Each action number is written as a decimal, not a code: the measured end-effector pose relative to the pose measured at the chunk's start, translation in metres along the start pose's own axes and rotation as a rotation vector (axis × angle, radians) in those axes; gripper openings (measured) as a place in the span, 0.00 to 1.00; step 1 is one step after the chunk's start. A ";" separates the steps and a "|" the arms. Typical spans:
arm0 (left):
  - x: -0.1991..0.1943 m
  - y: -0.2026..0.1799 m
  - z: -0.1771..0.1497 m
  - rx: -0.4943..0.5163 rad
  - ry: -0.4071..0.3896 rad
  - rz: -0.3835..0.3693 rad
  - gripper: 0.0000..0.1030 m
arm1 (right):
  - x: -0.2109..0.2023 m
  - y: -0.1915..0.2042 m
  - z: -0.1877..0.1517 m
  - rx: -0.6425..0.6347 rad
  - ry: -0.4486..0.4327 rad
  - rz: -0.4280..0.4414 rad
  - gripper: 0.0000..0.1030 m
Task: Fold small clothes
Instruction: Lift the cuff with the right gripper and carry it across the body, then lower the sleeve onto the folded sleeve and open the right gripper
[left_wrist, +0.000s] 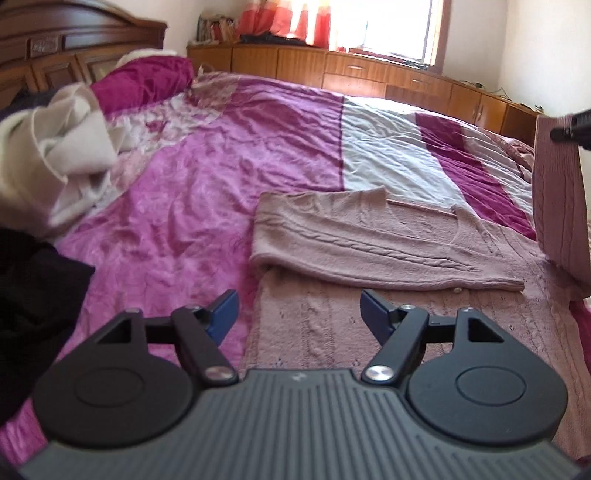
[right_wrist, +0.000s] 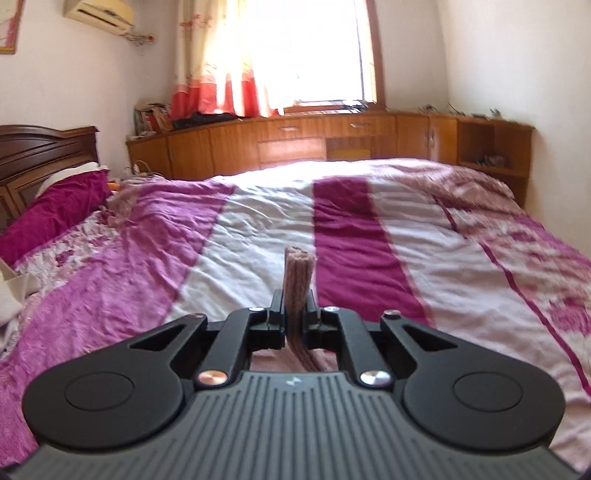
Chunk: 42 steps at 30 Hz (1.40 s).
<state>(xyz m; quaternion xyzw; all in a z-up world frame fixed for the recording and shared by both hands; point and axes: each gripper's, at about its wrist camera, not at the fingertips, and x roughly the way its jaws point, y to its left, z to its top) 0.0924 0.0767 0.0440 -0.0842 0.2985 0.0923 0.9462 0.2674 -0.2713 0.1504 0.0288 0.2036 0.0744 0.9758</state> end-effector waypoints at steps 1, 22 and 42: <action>0.001 0.004 0.001 -0.014 0.004 0.000 0.72 | 0.000 0.011 0.006 -0.014 -0.006 0.006 0.08; 0.010 0.069 0.002 -0.208 0.031 0.051 0.72 | 0.023 0.152 0.025 -0.172 0.026 0.070 0.08; 0.016 0.084 0.003 -0.263 0.072 0.066 0.72 | 0.080 0.210 -0.128 -0.158 0.200 0.272 0.92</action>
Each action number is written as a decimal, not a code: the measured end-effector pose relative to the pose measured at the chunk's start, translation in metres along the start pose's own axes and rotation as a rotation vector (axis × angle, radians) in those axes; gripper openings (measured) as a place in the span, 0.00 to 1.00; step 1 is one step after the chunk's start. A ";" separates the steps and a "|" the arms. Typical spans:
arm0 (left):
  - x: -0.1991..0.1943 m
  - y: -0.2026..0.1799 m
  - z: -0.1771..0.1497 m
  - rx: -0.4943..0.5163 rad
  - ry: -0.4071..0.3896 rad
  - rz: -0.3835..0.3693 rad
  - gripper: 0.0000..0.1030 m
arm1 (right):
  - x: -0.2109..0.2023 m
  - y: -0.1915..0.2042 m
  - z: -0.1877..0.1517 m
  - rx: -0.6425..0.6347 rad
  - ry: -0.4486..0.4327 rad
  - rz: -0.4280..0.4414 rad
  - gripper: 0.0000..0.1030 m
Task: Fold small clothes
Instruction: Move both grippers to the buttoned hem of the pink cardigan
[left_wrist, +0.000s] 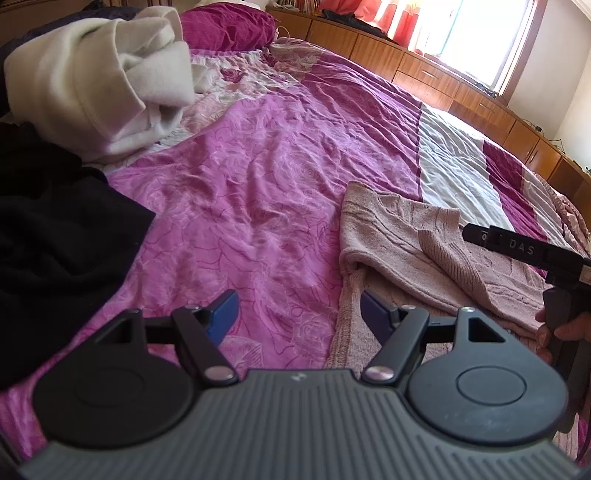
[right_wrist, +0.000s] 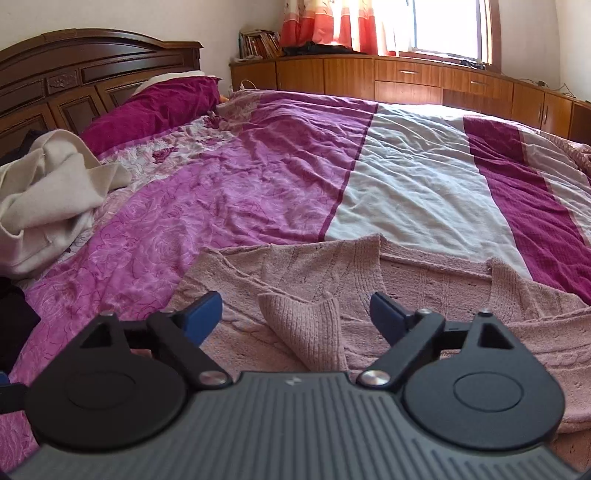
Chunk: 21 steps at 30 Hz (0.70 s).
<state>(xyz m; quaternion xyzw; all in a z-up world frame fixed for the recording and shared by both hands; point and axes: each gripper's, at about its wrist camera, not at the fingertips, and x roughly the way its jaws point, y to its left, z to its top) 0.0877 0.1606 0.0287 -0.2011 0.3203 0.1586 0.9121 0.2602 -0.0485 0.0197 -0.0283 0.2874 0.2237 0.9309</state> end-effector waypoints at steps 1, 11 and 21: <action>0.000 0.000 -0.001 0.000 0.003 -0.002 0.72 | -0.001 -0.002 0.001 0.000 0.007 0.003 0.92; 0.009 -0.001 -0.005 0.028 0.030 0.013 0.75 | 0.039 -0.042 -0.015 0.243 0.125 0.083 0.93; 0.011 -0.003 -0.008 0.042 0.042 0.020 0.75 | 0.020 -0.023 -0.037 0.365 0.105 0.375 0.92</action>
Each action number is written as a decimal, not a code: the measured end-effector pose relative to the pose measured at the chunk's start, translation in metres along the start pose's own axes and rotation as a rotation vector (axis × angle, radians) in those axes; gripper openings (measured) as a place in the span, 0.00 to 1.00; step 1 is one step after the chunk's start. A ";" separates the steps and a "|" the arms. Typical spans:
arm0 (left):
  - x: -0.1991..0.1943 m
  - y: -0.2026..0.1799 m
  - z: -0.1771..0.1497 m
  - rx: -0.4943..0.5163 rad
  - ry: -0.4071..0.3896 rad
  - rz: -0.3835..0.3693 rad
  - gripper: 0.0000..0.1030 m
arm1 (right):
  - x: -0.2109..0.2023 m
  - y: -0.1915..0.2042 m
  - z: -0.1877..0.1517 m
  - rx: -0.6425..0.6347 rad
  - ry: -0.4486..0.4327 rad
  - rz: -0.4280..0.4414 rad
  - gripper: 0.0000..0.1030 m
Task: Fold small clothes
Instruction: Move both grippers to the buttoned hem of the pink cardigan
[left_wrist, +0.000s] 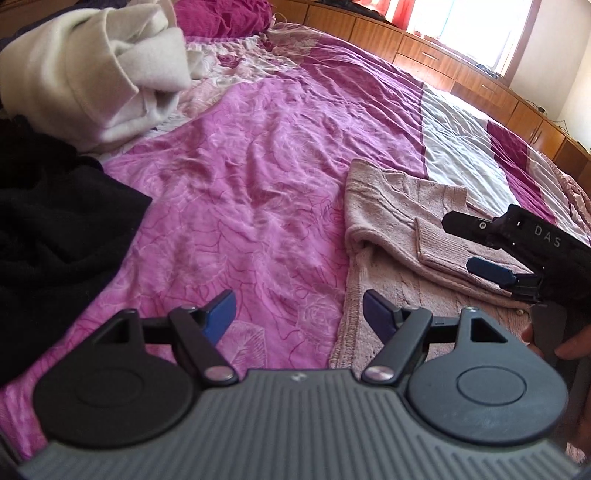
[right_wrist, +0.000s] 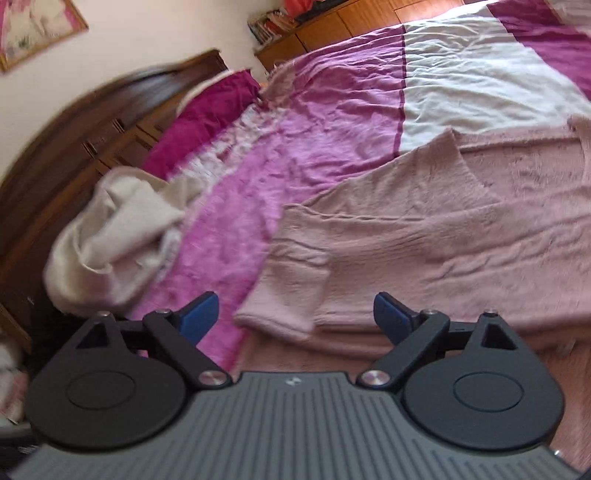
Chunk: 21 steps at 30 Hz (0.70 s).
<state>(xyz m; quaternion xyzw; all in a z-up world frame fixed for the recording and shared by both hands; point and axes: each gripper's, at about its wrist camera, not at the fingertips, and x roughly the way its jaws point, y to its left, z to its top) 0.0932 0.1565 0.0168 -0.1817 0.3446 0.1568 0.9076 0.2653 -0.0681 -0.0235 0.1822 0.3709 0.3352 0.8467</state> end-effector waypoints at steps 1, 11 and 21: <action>-0.002 -0.001 0.000 0.009 -0.005 -0.003 0.75 | -0.003 0.000 -0.002 0.013 -0.003 -0.004 0.92; 0.000 0.012 -0.006 -0.031 0.129 -0.329 0.78 | -0.110 -0.019 -0.030 -0.032 -0.085 -0.113 0.92; -0.003 0.006 -0.048 0.069 0.122 -0.346 0.89 | -0.276 -0.128 -0.077 0.125 -0.221 -0.229 0.92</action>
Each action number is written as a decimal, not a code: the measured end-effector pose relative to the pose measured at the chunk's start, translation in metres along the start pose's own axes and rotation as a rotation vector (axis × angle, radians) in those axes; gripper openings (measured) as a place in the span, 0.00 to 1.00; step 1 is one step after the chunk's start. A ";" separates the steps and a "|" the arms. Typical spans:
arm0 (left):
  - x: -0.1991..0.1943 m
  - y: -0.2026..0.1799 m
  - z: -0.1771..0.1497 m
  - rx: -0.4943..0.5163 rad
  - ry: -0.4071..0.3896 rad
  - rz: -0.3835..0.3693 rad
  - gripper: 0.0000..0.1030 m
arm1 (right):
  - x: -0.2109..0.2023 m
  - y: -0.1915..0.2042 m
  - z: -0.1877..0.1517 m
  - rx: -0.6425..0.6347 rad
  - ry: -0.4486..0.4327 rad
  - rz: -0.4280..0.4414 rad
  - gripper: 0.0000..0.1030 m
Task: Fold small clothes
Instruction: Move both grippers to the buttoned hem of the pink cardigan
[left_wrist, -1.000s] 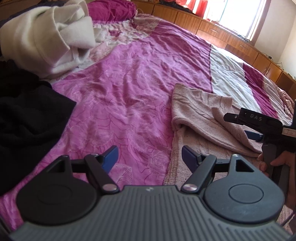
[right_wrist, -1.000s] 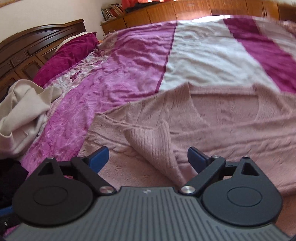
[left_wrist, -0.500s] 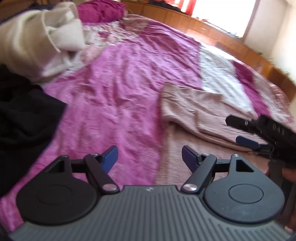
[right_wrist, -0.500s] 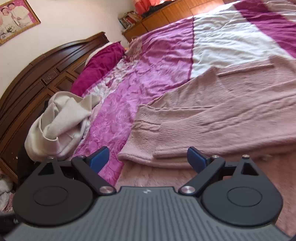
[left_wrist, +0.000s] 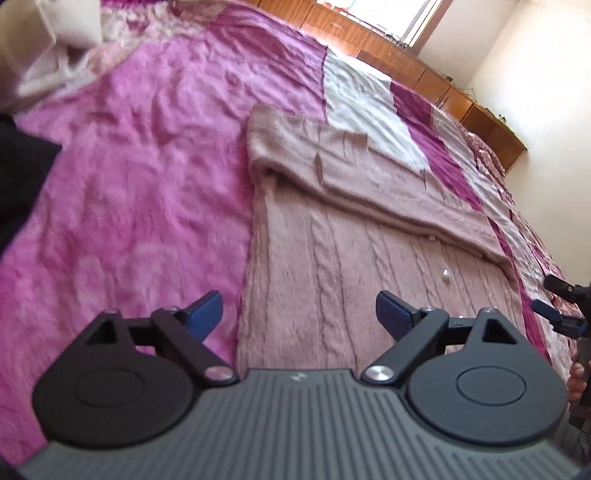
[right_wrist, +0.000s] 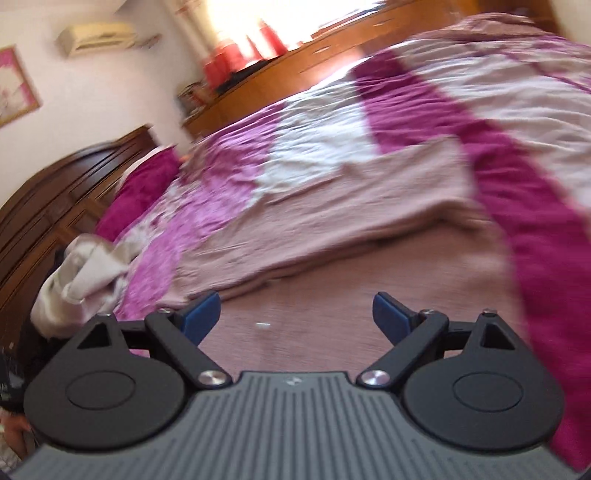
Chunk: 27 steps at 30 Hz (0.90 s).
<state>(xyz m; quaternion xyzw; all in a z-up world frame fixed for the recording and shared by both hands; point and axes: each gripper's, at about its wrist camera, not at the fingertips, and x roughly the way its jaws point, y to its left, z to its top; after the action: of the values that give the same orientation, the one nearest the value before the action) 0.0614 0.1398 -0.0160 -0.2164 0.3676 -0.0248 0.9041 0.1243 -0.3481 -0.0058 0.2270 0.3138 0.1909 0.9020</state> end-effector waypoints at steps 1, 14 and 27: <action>0.003 0.001 -0.002 -0.002 0.019 0.003 0.89 | -0.010 -0.012 -0.001 0.014 -0.012 -0.023 0.92; 0.008 0.008 -0.020 -0.001 0.097 -0.035 1.00 | -0.062 -0.097 -0.044 0.161 -0.007 -0.110 0.92; -0.004 0.008 -0.038 -0.079 0.235 -0.246 0.99 | -0.074 -0.085 -0.082 0.200 0.173 0.050 0.92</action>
<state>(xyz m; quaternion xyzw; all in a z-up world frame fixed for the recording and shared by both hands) 0.0320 0.1342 -0.0404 -0.2907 0.4423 -0.1461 0.8358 0.0335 -0.4306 -0.0729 0.3064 0.4023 0.2000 0.8392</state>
